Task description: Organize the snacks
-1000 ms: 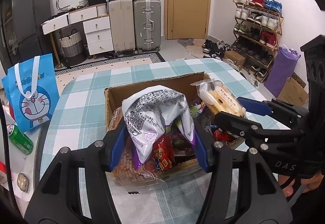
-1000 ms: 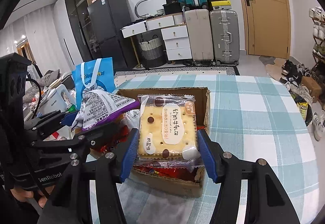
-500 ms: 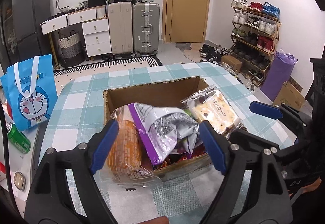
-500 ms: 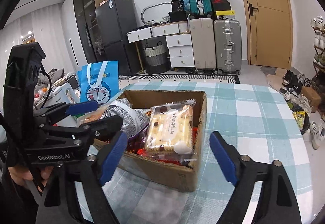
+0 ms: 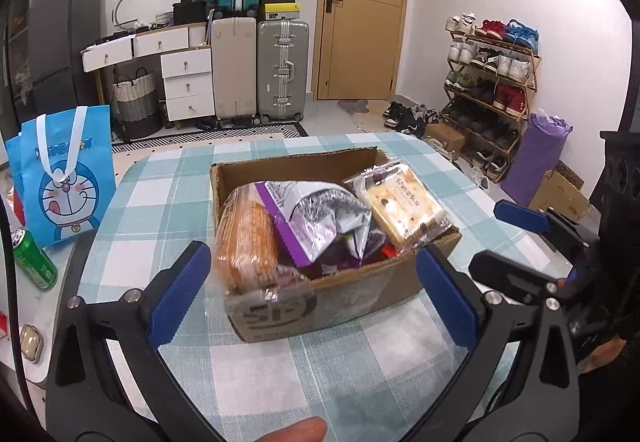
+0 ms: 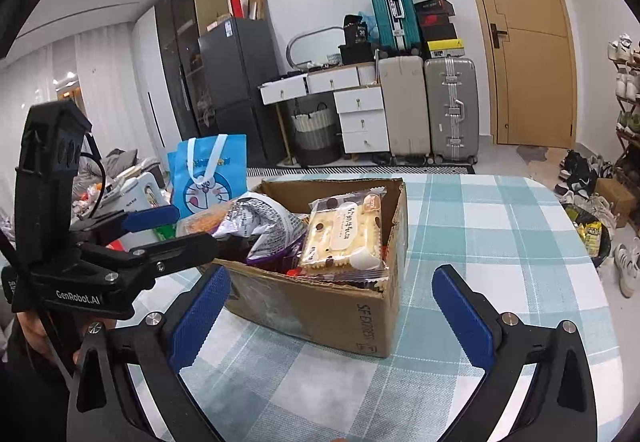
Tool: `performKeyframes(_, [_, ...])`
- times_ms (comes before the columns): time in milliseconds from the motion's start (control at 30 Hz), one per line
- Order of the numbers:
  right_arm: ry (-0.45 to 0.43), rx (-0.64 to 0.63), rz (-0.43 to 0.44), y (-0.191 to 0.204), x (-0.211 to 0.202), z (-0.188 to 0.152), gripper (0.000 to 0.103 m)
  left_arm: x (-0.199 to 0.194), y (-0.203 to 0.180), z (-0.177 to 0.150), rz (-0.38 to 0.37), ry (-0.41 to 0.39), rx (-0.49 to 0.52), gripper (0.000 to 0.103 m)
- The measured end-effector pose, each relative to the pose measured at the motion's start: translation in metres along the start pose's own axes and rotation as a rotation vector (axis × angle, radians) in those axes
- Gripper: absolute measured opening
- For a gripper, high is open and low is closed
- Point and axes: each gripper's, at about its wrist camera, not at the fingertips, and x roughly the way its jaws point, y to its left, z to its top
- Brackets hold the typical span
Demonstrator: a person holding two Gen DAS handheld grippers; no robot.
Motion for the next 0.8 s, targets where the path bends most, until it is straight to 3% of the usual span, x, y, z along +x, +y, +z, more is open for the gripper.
performKeyframes(433, [-0.082,0.015,0.042,0.006,-0.024,-0.024,0.102,-0.046,0.010,-0.068,0.039,-0.058,-0.002,0.102])
performKeyframes(800, [-0.095,0.000,0.071,0.019,-0.031,-0.045,0.102,-0.050,0.032,-0.101,0.082,-0.079,-0.049,0.102])
